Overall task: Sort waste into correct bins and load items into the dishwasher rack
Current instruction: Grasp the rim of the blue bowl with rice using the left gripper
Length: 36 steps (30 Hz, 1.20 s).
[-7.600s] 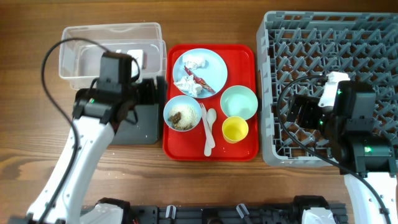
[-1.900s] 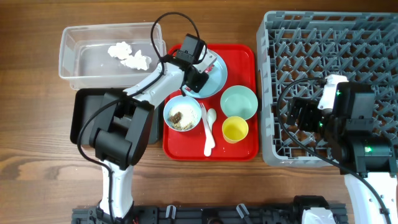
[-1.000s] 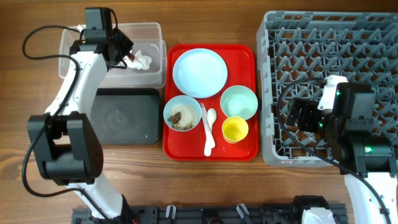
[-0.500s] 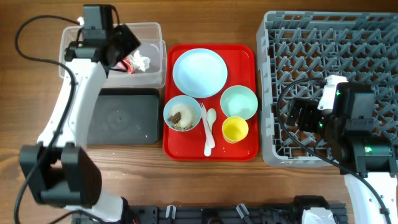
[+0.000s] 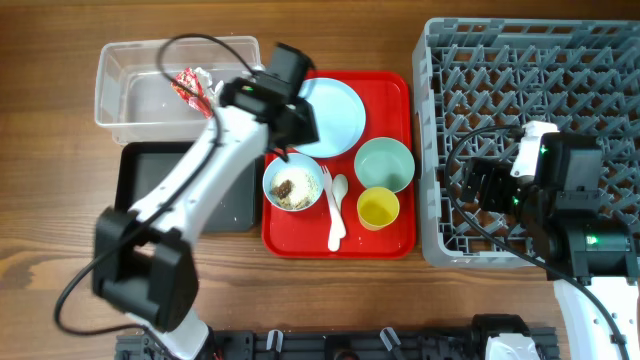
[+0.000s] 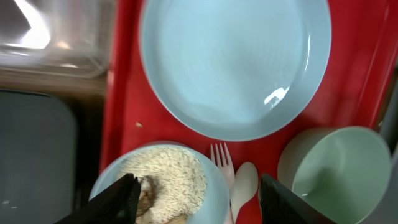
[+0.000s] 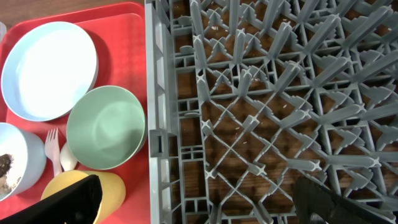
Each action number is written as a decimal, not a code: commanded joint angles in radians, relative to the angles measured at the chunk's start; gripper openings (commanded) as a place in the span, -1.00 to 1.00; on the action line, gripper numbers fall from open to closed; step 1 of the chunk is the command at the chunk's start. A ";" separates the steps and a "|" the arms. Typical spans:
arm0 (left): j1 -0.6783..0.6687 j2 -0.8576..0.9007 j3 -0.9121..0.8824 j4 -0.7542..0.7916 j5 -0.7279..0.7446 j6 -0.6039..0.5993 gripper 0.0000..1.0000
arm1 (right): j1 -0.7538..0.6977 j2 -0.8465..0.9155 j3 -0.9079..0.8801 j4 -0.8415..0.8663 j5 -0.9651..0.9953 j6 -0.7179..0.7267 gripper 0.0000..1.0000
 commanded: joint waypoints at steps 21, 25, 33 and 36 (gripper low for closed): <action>-0.156 0.250 -0.002 -0.008 -0.006 0.011 -0.81 | 0.004 0.001 0.022 -0.004 -0.002 -0.013 1.00; -0.159 0.250 -0.001 -0.034 -0.006 0.011 -0.92 | 0.004 0.001 0.022 -0.005 -0.002 -0.014 0.99; -0.159 0.208 0.003 -0.091 -0.006 0.011 -0.92 | 0.004 0.001 0.022 -0.006 -0.002 -0.013 0.99; -0.159 0.151 0.003 -0.097 -0.006 0.011 -0.92 | 0.004 0.001 0.022 -0.007 -0.002 -0.013 1.00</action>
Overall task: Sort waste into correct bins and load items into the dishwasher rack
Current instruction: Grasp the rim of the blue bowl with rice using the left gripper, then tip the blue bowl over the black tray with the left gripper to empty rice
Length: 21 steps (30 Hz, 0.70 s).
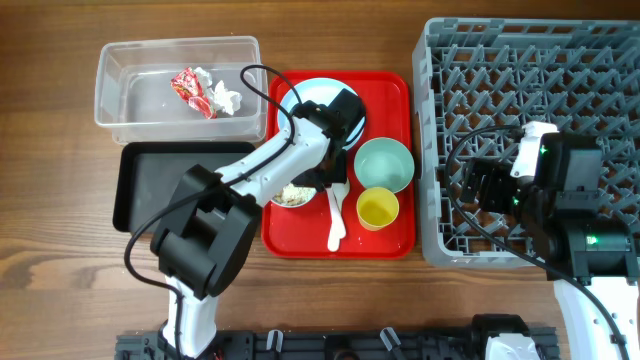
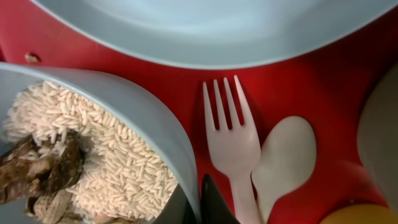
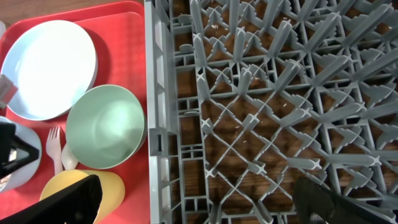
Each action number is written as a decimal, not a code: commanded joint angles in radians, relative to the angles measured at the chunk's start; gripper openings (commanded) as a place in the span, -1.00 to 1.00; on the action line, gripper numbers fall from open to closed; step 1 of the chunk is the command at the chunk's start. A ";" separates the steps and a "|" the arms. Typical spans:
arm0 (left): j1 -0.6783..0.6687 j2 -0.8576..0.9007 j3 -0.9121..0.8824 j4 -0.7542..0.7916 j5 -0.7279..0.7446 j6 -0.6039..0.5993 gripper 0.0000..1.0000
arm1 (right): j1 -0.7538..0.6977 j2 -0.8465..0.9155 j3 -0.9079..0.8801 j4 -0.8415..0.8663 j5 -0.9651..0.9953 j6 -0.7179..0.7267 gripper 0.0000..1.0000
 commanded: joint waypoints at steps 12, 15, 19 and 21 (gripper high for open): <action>0.158 -0.290 0.000 -0.102 0.171 0.116 -0.92 | 0.004 0.001 0.022 -0.004 -0.002 -0.013 0.99; 0.271 -0.290 -0.005 -0.128 0.318 0.210 -0.92 | 0.004 0.001 0.022 -0.004 -0.002 -0.014 1.00; 0.429 -0.290 -0.030 -0.130 0.513 0.351 -0.92 | 0.004 0.001 0.022 -0.008 -0.002 -0.014 0.99; 0.500 -0.290 -0.049 -0.127 0.602 0.421 -0.92 | 0.004 0.001 0.022 -0.007 -0.002 -0.014 0.99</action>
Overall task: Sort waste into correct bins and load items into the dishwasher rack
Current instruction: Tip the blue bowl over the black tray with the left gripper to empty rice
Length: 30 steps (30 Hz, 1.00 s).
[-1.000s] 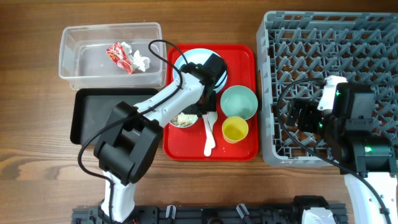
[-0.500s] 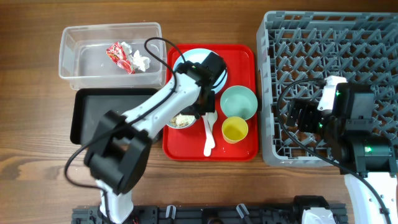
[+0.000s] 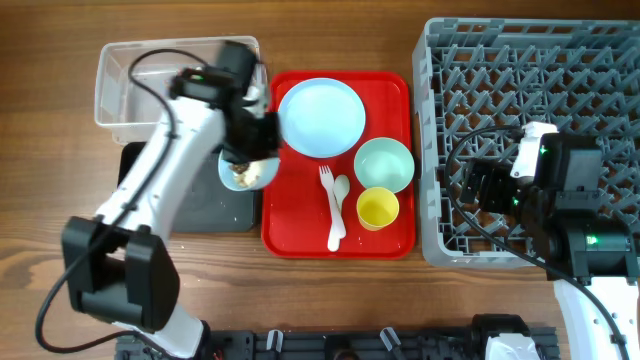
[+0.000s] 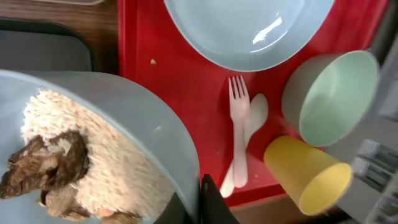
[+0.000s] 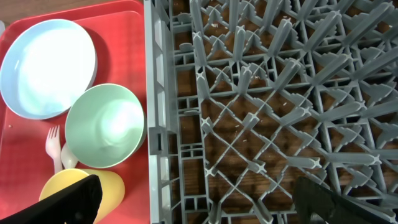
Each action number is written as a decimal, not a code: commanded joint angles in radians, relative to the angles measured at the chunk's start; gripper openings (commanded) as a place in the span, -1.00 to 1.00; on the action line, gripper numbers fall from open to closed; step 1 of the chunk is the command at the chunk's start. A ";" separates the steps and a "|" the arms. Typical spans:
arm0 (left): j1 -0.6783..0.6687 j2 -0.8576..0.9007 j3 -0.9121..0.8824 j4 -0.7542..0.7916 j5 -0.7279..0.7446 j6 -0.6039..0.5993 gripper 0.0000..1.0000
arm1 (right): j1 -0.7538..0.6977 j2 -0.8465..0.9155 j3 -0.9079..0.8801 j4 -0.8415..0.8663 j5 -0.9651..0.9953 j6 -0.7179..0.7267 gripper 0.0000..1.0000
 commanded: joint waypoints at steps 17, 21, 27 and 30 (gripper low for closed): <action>0.647 -0.011 -0.385 0.102 0.897 0.555 -0.92 | 0.004 0.001 0.022 -0.004 -0.002 -0.013 1.00; 0.702 -0.011 -0.410 0.105 1.040 0.554 -0.92 | 0.004 0.001 0.022 -0.004 -0.002 -0.014 0.99; 0.738 -0.011 -0.414 0.097 1.138 0.554 -0.92 | 0.004 0.001 0.022 -0.005 -0.002 -0.013 0.99; 0.740 -0.011 -0.414 0.098 1.134 0.555 -0.92 | 0.004 0.001 0.022 -0.005 -0.002 -0.014 1.00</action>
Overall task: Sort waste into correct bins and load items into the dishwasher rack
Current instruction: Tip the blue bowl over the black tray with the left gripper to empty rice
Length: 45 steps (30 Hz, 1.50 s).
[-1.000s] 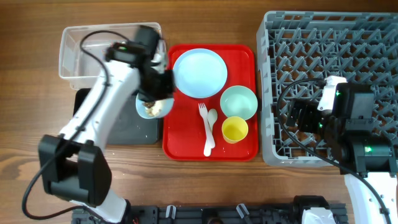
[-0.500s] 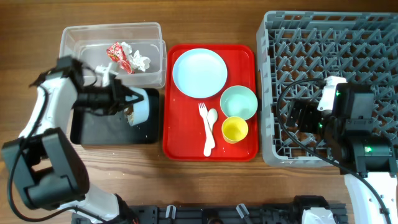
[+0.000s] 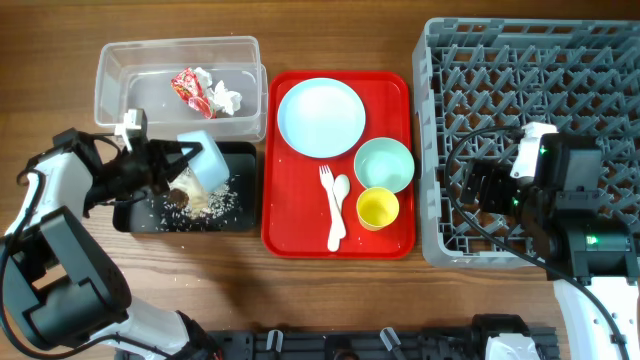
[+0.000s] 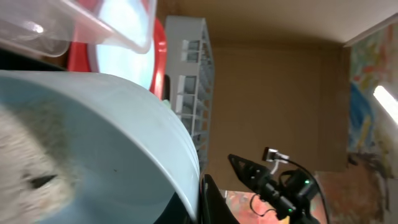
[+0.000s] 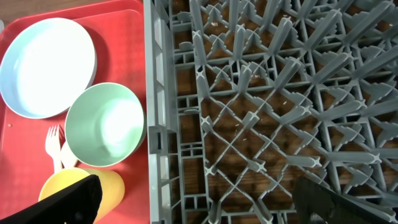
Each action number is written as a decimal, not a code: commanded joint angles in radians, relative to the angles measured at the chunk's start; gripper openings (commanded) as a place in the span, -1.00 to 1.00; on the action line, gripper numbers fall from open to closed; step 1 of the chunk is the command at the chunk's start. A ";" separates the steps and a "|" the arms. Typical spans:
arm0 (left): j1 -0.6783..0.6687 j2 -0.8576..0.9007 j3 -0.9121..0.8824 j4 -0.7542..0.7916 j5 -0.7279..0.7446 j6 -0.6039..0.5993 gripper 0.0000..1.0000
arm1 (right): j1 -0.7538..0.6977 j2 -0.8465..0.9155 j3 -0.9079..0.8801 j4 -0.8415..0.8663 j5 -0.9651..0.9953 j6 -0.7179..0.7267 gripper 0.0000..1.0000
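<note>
My left gripper (image 3: 180,157) is shut on the rim of the light-blue bowl (image 3: 203,160), which is tipped on its side over the black tray (image 3: 135,225). Rice and brown scraps (image 3: 200,203) lie scattered in that tray. In the left wrist view the bowl (image 4: 93,137) fills the frame with some rice still inside. The red tray (image 3: 390,240) holds a blue plate (image 3: 320,117), a green bowl (image 3: 384,164), a yellow cup (image 3: 378,208), a fork (image 3: 327,190) and a spoon (image 3: 337,215). My right gripper (image 5: 199,205) hangs open over the grey dish rack (image 3: 530,60).
A clear plastic bin (image 3: 120,110) holding crumpled wrappers (image 3: 205,92) stands behind the black tray. The rack's upright tines (image 5: 261,93) lie under the right gripper. Wooden table (image 3: 330,300) shows in front of the trays.
The left gripper has moved left with the bowl, from the black tray's right edge to above its middle. The bowl is now tipped over, and rice and scraps lie in the tray.
The left gripper was open above the rice bowl on the red tray. Then it was down at the bowl's rim, then held the bowl level at the black tray's edge. Now the bowl is tipped and food lies in that tray. The right arm stayed still.
</note>
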 commanded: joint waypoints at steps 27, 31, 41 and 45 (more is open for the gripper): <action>0.037 -0.026 -0.004 0.057 0.158 -0.078 -0.92 | 0.004 0.001 0.022 -0.007 -0.002 -0.014 0.99; 0.047 -0.027 -0.004 0.119 0.088 -0.079 -0.92 | 0.004 0.001 0.022 -0.007 -0.002 -0.014 0.99; 0.023 -0.072 0.001 0.126 0.120 -0.142 -0.92 | 0.004 0.001 0.022 -0.007 -0.002 -0.013 0.99; 0.012 -0.108 0.004 0.162 0.036 -0.090 -0.92 | 0.004 0.001 0.022 -0.008 -0.002 -0.014 0.99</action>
